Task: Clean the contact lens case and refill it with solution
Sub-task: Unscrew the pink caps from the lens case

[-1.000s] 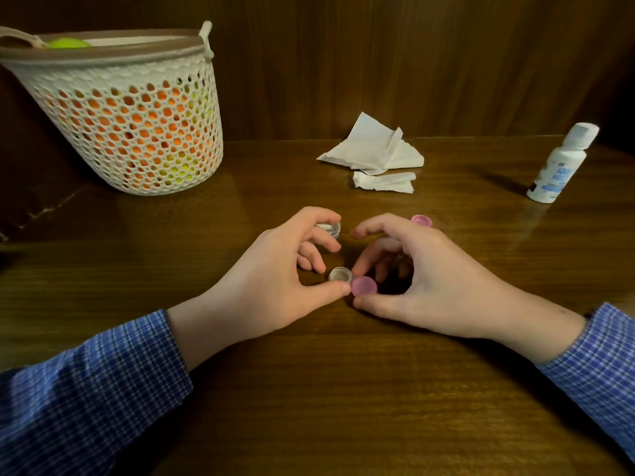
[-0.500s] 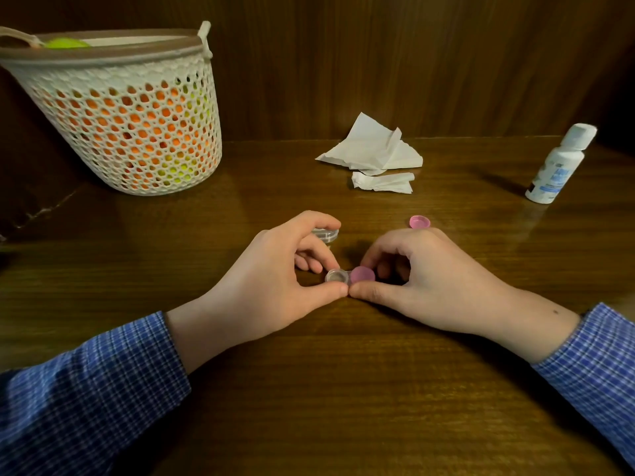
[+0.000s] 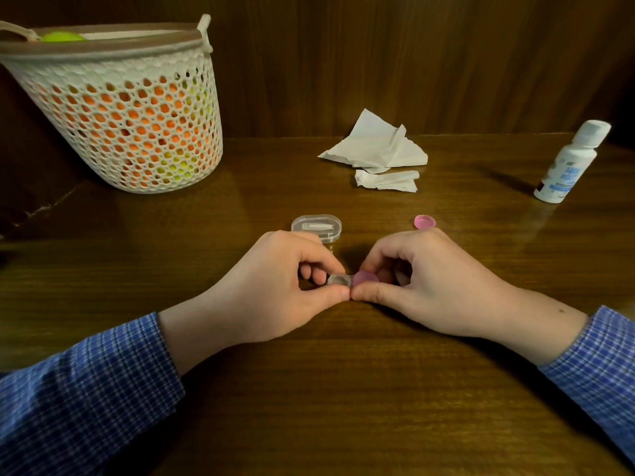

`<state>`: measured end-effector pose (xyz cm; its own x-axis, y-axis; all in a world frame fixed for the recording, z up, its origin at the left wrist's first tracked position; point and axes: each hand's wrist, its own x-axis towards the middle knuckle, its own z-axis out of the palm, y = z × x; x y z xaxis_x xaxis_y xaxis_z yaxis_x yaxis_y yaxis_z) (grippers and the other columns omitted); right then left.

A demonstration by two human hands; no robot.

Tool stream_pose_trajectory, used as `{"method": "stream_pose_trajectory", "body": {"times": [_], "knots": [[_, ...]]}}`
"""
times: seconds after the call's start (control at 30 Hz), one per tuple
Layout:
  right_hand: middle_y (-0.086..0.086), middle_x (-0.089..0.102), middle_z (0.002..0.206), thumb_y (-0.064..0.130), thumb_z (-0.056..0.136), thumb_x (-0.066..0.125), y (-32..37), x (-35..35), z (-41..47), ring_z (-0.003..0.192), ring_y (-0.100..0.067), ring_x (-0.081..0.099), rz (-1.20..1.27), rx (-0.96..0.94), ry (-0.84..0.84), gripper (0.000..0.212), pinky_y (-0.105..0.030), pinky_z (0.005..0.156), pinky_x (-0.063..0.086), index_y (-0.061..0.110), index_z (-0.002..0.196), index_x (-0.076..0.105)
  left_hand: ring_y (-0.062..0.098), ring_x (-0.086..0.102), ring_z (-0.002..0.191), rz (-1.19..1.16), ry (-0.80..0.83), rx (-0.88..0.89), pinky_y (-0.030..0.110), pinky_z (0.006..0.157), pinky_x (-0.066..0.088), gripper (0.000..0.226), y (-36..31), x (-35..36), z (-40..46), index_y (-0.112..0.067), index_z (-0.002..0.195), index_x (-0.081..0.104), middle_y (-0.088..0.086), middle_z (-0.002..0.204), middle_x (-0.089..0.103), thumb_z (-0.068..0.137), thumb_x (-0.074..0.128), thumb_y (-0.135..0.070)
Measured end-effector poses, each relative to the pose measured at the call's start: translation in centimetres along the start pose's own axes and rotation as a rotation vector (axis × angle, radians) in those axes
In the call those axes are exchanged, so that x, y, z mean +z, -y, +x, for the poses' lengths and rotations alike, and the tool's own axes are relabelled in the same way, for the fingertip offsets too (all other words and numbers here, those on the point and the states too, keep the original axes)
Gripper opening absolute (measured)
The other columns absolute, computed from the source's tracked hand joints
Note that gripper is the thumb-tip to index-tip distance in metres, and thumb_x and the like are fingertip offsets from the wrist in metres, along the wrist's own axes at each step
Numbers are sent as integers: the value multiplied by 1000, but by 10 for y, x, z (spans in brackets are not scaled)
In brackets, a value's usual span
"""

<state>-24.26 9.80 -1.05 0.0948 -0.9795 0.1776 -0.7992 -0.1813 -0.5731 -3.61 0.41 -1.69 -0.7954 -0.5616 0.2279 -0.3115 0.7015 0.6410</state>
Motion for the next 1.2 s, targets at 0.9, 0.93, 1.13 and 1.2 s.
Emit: {"method": "stream_pose_trajectory", "body": {"times": [0.9, 0.93, 1.13, 1.2], "knots": [[17, 66, 86, 54, 79, 76, -15, -9, 7, 80, -6, 64, 44, -143, 47, 38, -13, 59, 48, 28, 106, 73, 11, 66, 82, 46, 1, 16, 26, 67, 55, 21, -1, -3, -1, -31, 102, 81, -12, 81, 69, 82, 80, -37], [19, 65, 88, 55, 78, 77, -14, -9, 6, 83, -3, 64, 42, -133, 20, 43, -11, 61, 48, 30, 112, 71, 12, 66, 83, 44, -10, 15, 28, 67, 56, 21, -1, -3, -2, -31, 101, 81, -13, 81, 69, 81, 80, -37], [19, 68, 88, 46, 79, 83, -10, -2, 4, 89, 2, 64, 49, -70, -25, 50, -8, 66, 49, 34, 124, 64, 16, 66, 83, -10, -26, -1, 33, 66, 55, 17, 0, -2, -2, -33, 98, 81, -10, 83, 70, 81, 83, -36], [18, 69, 88, 43, 79, 84, -12, -1, 3, 89, 0, 66, 83, -56, -38, 52, -8, 65, 49, 33, 125, 63, 15, 66, 83, -26, -21, -5, 33, 67, 55, 16, 1, -2, -2, -33, 97, 82, -10, 84, 70, 81, 83, -36]]}}
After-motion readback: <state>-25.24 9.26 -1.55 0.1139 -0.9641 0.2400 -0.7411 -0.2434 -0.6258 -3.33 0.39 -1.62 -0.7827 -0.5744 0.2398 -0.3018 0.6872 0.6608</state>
